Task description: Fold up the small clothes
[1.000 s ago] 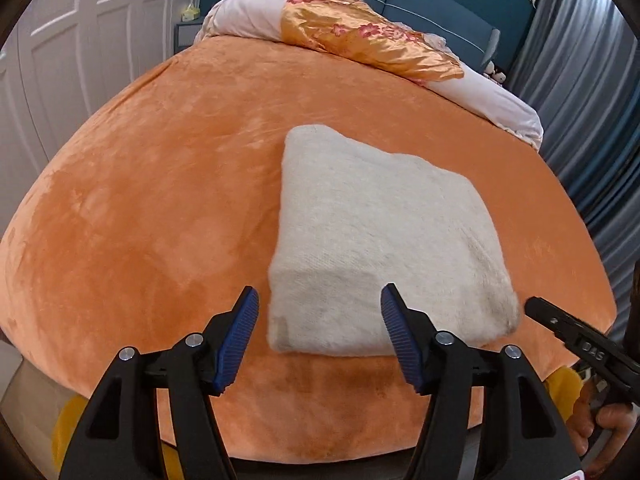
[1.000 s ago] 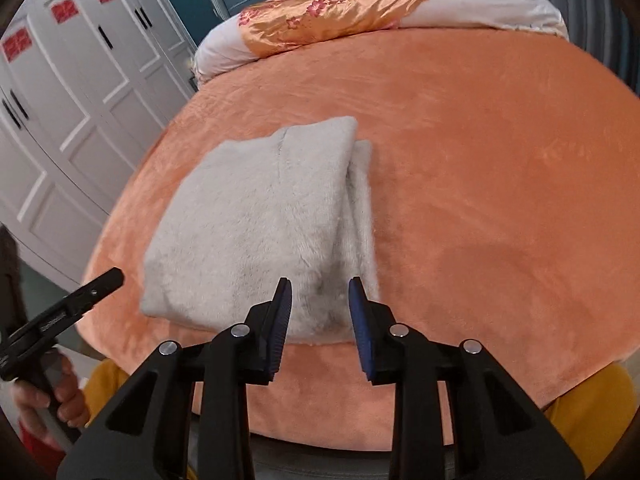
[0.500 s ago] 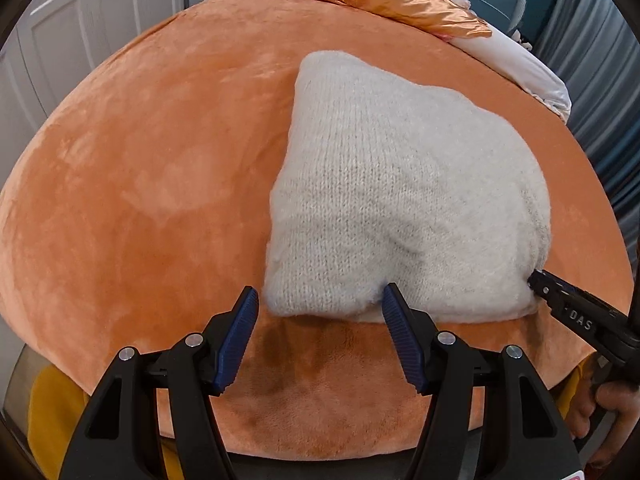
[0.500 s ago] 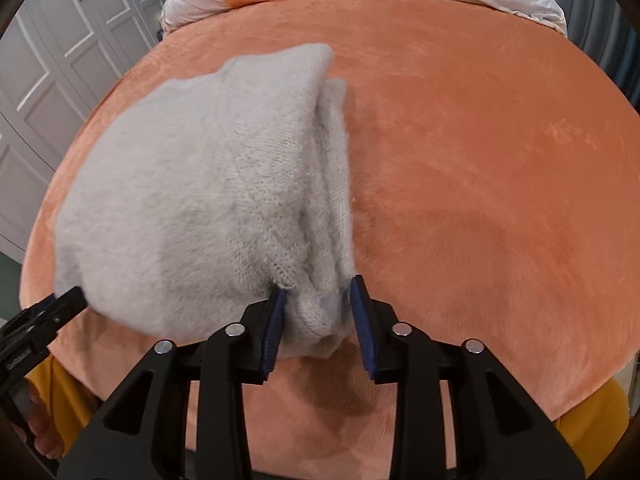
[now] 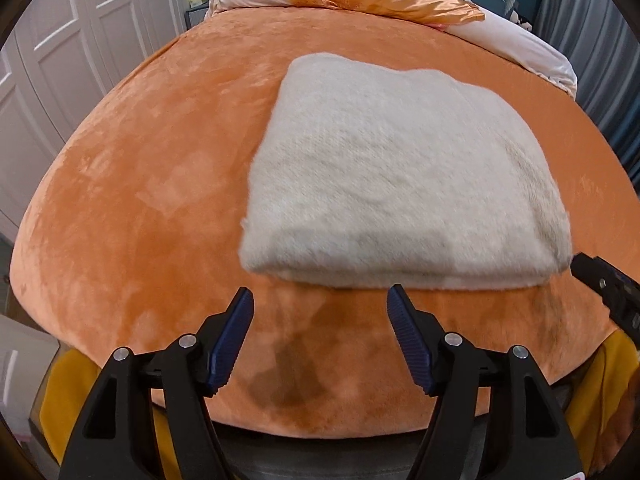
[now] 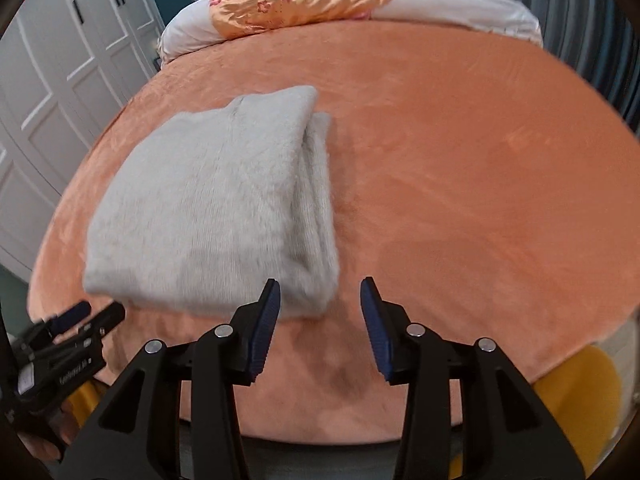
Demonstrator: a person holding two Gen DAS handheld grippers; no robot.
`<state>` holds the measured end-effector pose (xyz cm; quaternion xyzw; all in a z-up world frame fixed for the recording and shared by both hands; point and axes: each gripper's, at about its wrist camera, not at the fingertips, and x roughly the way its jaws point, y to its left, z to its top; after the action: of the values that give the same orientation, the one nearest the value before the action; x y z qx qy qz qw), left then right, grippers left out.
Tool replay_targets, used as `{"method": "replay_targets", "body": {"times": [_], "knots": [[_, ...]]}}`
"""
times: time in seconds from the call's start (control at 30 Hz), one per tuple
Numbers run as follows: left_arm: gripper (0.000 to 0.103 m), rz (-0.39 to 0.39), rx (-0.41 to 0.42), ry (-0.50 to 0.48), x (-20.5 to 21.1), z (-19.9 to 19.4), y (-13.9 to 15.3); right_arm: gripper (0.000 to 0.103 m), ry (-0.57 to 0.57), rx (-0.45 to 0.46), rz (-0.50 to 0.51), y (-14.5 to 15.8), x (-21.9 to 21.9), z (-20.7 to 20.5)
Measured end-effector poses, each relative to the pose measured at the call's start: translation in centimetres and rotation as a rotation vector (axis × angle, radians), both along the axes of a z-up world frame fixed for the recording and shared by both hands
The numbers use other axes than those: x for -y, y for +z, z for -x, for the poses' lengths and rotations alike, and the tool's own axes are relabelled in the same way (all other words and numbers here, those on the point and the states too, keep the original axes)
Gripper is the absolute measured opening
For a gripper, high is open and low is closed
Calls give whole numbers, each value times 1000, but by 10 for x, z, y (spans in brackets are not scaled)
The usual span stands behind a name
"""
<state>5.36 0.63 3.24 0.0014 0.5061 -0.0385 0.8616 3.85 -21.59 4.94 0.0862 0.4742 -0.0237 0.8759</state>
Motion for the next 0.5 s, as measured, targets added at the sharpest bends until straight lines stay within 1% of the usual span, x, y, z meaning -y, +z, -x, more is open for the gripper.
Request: {"method": "replay_targets", "body": {"times": [0.1, 0.13, 0.27, 0.37, 0.5], "knots": [[70, -20, 1, 3, 8, 8, -3, 43, -17, 7, 12, -7, -5, 15], [70, -27, 2, 4, 10, 10, -5, 46, -19, 3, 10, -11, -7, 18], [72, -54, 16, 9, 18, 19, -10, 47, -17, -23, 6, -28, -13, 30], [72, -79, 16, 7, 24, 24, -21, 48, -4, -23, 32, -39, -19, 35], [72, -80, 15, 11, 28, 31, -34, 50, 10, -19, 59, -48, -26, 37]]}}
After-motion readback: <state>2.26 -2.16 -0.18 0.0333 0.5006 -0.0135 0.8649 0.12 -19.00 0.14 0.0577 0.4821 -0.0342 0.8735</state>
